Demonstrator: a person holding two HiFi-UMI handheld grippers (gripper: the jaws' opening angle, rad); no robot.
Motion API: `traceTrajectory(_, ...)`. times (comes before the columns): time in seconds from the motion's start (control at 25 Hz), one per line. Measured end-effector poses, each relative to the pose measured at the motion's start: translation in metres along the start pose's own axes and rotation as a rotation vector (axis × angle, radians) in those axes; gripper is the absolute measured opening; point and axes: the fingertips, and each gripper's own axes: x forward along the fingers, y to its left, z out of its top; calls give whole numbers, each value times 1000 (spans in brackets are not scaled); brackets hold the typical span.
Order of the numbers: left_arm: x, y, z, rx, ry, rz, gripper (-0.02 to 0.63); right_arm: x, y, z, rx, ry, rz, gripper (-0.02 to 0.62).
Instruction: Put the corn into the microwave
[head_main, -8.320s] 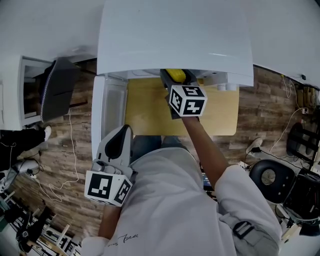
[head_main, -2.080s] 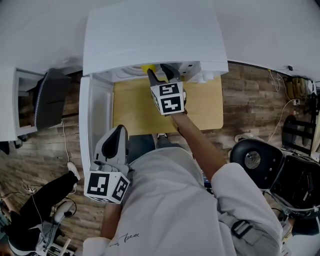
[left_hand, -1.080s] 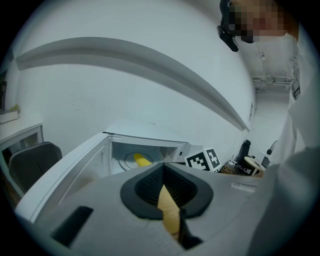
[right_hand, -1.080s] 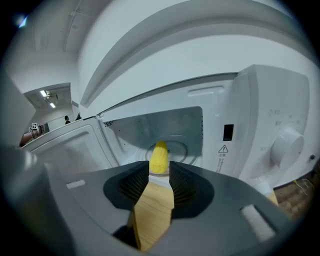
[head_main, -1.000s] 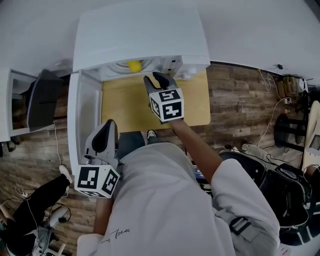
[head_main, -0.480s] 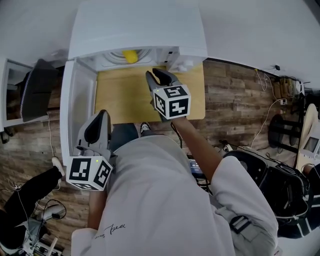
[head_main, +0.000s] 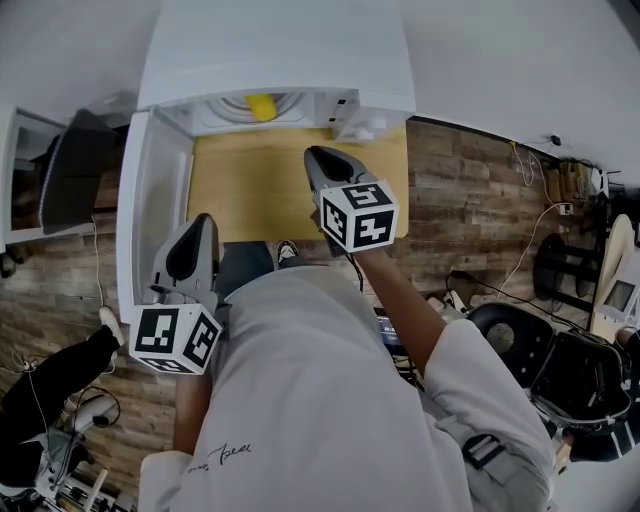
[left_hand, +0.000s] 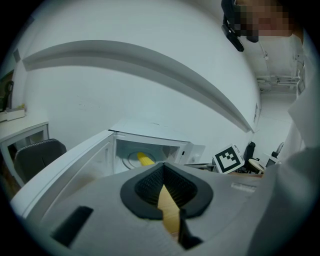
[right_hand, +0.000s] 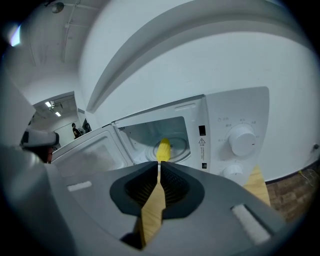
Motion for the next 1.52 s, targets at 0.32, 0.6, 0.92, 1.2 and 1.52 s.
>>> traceTrajectory(0.32,1,2,-5,-5,10,15,-9,-27,5,7,21,-23,16,12)
traceTrajectory(0.6,0,3,-11,-2,16,20,-10,-49,10,6,28,-24,25,12)
traceTrajectory(0.92,0,9,-15,-12,15,39,-11,-70,8,3,25,-15,13,12)
traceTrajectory(1.2,-6,14,-18,-47,9,61,-11,-87,15,7,-3,-18,26,12)
traceTrajectory(1.52,-16,15,-31,-88,29,99,-12,-107,23,10,-6,-34,44,12)
